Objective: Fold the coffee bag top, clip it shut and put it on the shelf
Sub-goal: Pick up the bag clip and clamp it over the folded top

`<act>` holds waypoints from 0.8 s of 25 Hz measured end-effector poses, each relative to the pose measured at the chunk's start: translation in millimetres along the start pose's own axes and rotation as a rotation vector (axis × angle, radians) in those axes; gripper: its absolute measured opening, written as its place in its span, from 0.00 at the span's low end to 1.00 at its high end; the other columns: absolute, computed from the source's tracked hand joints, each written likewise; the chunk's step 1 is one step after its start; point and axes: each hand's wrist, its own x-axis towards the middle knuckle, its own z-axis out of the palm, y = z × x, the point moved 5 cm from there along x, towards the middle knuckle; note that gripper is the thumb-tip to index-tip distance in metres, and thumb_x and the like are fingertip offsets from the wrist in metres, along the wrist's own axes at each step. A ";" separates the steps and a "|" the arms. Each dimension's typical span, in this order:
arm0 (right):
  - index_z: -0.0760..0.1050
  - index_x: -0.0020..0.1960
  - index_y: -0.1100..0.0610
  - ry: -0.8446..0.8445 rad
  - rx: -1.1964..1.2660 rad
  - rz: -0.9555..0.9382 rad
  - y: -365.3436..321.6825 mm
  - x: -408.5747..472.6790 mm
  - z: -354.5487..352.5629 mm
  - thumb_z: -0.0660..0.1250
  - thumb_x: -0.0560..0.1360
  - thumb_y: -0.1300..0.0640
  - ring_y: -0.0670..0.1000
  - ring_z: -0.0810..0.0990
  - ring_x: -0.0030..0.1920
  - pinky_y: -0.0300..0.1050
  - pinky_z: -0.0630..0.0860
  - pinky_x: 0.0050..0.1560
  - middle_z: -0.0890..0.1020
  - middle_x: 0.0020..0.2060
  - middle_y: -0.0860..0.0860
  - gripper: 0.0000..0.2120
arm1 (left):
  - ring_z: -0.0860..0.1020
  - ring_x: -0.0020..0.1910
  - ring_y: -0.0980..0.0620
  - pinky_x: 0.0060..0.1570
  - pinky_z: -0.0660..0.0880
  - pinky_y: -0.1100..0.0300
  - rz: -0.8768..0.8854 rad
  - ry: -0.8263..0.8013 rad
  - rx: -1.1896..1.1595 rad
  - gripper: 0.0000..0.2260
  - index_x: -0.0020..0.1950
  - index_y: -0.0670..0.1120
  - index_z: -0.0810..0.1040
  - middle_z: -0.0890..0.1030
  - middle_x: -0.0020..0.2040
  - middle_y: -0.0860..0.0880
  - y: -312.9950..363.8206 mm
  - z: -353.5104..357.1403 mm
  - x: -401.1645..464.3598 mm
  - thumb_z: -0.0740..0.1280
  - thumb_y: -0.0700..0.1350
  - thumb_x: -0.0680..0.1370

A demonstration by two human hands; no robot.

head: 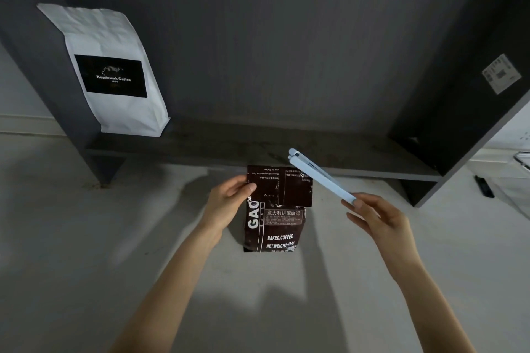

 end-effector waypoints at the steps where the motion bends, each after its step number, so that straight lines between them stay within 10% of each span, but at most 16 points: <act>1: 0.79 0.43 0.55 -0.004 -0.024 -0.007 -1.3 0.4 0.3 0.64 0.72 0.62 0.45 0.83 0.46 0.33 0.80 0.44 0.82 0.44 0.50 0.06 | 0.78 0.37 0.72 0.40 0.72 0.79 0.004 0.000 -0.003 0.08 0.50 0.47 0.79 0.80 0.42 0.58 0.2 0.1 -1.6 0.67 0.40 0.72; 7: 0.78 0.47 0.56 -0.019 -0.301 -0.094 -9.8 5.6 12.1 0.66 0.72 0.61 0.32 0.75 0.31 0.23 0.68 0.30 0.79 0.38 0.43 0.05 | 0.79 0.37 0.71 0.38 0.72 0.79 0.046 0.008 -0.040 0.14 0.57 0.42 0.76 0.79 0.49 0.54 0.7 3.3 -16.1 0.66 0.37 0.72; 20: 0.77 0.44 0.50 -0.113 -0.398 -0.221 -11.7 13.9 39.9 0.67 0.71 0.61 0.30 0.78 0.39 0.24 0.72 0.39 0.82 0.41 0.47 0.07 | 0.79 0.38 0.69 0.41 0.73 0.78 0.059 0.019 -0.036 0.12 0.55 0.43 0.78 0.82 0.43 0.55 -6.3 3.4 -18.1 0.66 0.37 0.72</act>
